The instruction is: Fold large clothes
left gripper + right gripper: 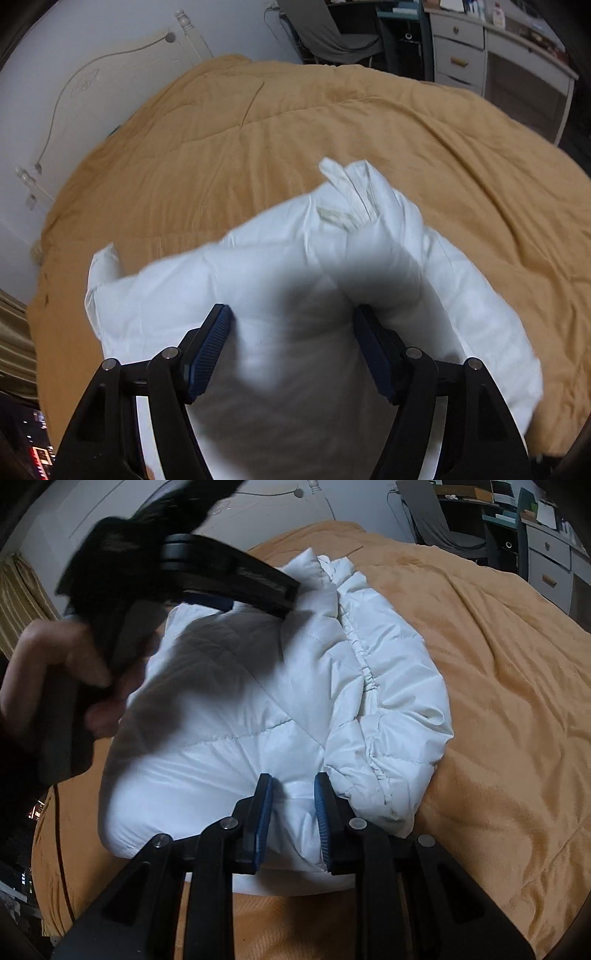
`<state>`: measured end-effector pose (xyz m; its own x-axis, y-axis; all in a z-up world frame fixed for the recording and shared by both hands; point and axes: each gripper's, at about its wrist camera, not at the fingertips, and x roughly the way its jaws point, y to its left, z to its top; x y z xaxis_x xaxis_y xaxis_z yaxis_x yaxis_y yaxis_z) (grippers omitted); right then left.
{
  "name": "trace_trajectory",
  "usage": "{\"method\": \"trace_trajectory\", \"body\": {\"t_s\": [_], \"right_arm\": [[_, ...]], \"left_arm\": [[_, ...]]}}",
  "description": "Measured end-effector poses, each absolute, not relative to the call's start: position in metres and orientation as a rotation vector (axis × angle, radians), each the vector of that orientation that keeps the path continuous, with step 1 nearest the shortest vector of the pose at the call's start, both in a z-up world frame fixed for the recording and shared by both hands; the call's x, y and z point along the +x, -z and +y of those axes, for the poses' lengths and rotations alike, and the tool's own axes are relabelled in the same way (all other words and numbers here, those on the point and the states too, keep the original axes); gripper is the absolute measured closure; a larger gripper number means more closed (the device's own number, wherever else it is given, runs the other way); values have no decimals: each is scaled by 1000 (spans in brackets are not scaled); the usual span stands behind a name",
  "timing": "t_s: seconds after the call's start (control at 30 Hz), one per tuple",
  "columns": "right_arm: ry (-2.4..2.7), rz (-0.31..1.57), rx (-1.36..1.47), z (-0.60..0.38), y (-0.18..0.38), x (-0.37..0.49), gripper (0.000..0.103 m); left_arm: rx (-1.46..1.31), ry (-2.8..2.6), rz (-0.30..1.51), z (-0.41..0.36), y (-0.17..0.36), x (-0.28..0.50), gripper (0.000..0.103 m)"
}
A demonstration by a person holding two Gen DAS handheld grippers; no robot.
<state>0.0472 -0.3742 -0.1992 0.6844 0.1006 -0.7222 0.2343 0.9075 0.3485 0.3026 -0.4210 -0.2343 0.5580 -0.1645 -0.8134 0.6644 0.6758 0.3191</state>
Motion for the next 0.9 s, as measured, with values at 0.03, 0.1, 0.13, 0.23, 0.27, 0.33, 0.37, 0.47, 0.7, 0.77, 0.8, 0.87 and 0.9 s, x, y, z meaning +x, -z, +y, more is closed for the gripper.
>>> {"method": "trace_trajectory", "body": {"t_s": [0.03, 0.1, 0.13, 0.23, 0.27, 0.33, 0.37, 0.47, 0.7, 0.77, 0.8, 0.87, 0.9], "right_arm": [[77, 824, 449, -376, 200, 47, 80], [70, 825, 472, -380, 201, 46, 80], [68, 826, 480, -381, 201, 45, 80], [72, 827, 466, -376, 200, 44, 80], [73, 830, 461, -375, 200, 44, 80], [76, 838, 456, -371, 200, 44, 80], [81, 840, 447, -369, 200, 43, 79], [101, 838, 422, -366, 199, 45, 79], [146, 824, 416, -362, 195, 45, 77], [154, 822, 410, -361, 194, 43, 76], [157, 820, 411, -358, 193, 39, 76], [174, 818, 417, -359, 194, 37, 76], [171, 817, 432, -360, 195, 35, 76]], "left_arm": [[667, 519, 848, -426, 237, 308, 31], [642, 496, 859, -429, 241, 320, 31], [624, 481, 876, -431, 244, 330, 31], [568, 454, 921, -433, 245, 357, 32], [569, 437, 915, -435, 243, 364, 32], [558, 386, 861, -426, 224, 377, 33], [533, 383, 839, -417, 210, 381, 33], [374, 445, 798, -365, 156, 378, 33], [135, 642, 847, -226, 157, 296, 26], [140, 637, 868, -215, 192, 276, 23], [171, 619, 908, -217, 215, 269, 23], [184, 589, 902, -216, 244, 253, 19], [179, 579, 853, -213, 246, 245, 19]]}}
